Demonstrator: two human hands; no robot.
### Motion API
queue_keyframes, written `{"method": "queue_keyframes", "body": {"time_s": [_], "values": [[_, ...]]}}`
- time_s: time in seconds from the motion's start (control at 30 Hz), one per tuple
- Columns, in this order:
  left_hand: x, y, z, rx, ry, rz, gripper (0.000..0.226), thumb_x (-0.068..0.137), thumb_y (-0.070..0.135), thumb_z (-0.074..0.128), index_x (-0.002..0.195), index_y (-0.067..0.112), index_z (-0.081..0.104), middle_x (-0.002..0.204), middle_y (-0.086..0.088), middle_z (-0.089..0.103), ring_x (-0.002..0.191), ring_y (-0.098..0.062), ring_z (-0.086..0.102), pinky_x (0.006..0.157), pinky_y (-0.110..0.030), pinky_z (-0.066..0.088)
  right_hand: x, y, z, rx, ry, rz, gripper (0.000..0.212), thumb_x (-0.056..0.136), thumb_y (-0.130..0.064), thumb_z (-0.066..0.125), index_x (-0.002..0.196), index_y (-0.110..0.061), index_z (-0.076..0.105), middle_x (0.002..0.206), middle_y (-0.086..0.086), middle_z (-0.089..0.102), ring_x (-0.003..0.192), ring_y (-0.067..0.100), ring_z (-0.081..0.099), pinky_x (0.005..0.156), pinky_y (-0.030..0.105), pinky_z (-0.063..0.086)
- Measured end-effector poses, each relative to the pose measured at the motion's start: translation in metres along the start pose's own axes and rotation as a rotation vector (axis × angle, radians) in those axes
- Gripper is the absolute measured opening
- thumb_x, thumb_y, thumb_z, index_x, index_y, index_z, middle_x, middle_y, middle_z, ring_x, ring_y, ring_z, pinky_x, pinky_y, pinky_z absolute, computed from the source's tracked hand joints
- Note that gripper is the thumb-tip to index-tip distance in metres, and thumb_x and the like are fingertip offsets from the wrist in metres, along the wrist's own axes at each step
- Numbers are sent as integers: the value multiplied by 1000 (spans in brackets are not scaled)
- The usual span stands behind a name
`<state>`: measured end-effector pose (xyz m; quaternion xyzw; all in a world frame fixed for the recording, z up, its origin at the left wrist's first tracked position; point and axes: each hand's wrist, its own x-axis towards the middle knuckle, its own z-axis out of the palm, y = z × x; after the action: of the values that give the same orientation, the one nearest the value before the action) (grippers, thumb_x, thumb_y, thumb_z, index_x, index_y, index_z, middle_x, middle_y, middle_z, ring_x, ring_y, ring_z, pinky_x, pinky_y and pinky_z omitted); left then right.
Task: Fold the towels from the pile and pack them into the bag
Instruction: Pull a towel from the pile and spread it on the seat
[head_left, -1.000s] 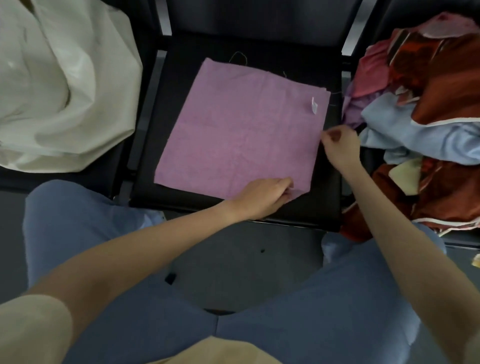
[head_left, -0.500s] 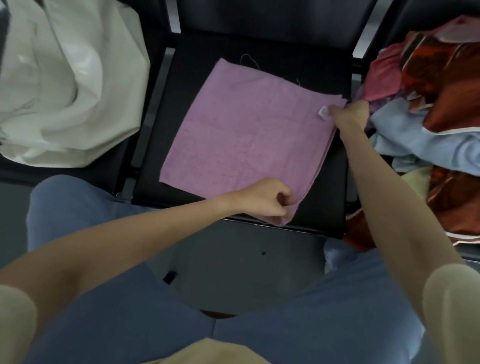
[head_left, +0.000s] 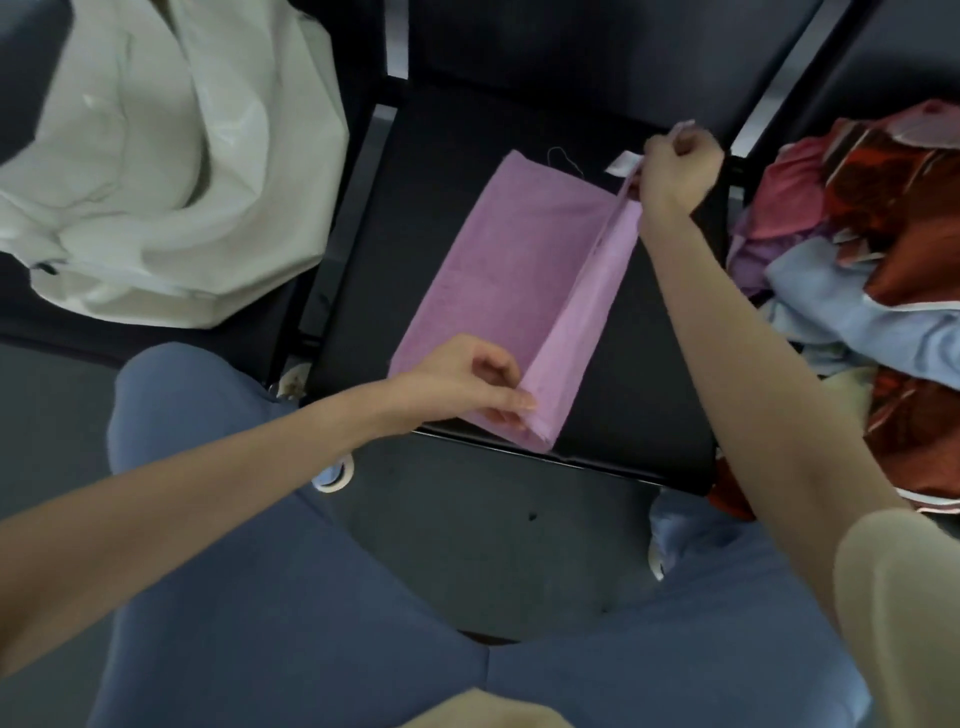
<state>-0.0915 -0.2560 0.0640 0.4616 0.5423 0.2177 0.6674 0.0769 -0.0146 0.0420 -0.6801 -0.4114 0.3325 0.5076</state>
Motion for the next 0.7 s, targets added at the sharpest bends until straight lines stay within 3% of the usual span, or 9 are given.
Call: {"method": "queue_keyframes", "body": {"time_s": [0.1, 0.27, 0.37, 0.43, 0.5, 0.6, 0.7], "values": [[-9, -15, -30, -62, 97, -19, 7, 79, 2, 74, 77, 2, 68, 74, -12, 71, 76, -26, 70, 81, -32, 59, -17, -7, 44, -93, -59, -34, 22, 85, -1, 58, 73, -17, 49, 71, -6, 53, 63, 0, 54, 57, 10, 44], [-10, -44, -58, -76, 241, -95, 11, 79, 3, 75, 80, -3, 67, 77, -18, 68, 73, -21, 66, 81, -31, 58, -38, 1, 106, -257, -180, -21, 10, 92, -10, 58, 98, -17, 53, 85, -9, 54, 78, 2, 56, 58, 11, 44], [-4, -62, -63, -14, 296, -148, 10, 83, 6, 73, 78, 2, 65, 71, -11, 68, 62, -14, 65, 66, -29, 55, -45, 16, 129, -342, -239, 9, 20, 95, -16, 56, 114, -12, 55, 95, -5, 58, 83, 5, 59, 65, 14, 48], [0, -71, -65, 138, 342, -155, 12, 84, 11, 70, 74, 9, 64, 65, -3, 68, 55, -12, 66, 58, -25, 52, -47, 26, 135, -362, -257, 71, 21, 98, -23, 52, 114, -10, 56, 92, -3, 63, 78, 6, 63, 58, 14, 50], [1, -77, -70, 388, 402, -146, 16, 84, 19, 65, 69, 15, 62, 65, -1, 69, 58, -15, 67, 61, -27, 54, -49, 32, 137, -377, -274, 110, 27, 98, -32, 51, 109, -8, 59, 87, 1, 68, 68, 7, 67, 53, 16, 54], [-2, -80, -73, 649, 456, -180, 19, 82, 31, 61, 71, 16, 64, 70, 0, 69, 69, -21, 66, 65, -34, 55, -54, 31, 132, -388, -317, 82, 28, 95, -33, 56, 107, -8, 58, 86, 4, 70, 67, 8, 68, 58, 20, 57], [-6, -80, -70, 742, 529, -194, 23, 81, 40, 63, 77, 18, 65, 74, 2, 67, 72, -20, 64, 62, -30, 52, -73, 29, 108, -381, -356, -15, 13, 96, -25, 55, 99, -12, 54, 88, 0, 64, 80, 13, 67, 70, 26, 58]]}}
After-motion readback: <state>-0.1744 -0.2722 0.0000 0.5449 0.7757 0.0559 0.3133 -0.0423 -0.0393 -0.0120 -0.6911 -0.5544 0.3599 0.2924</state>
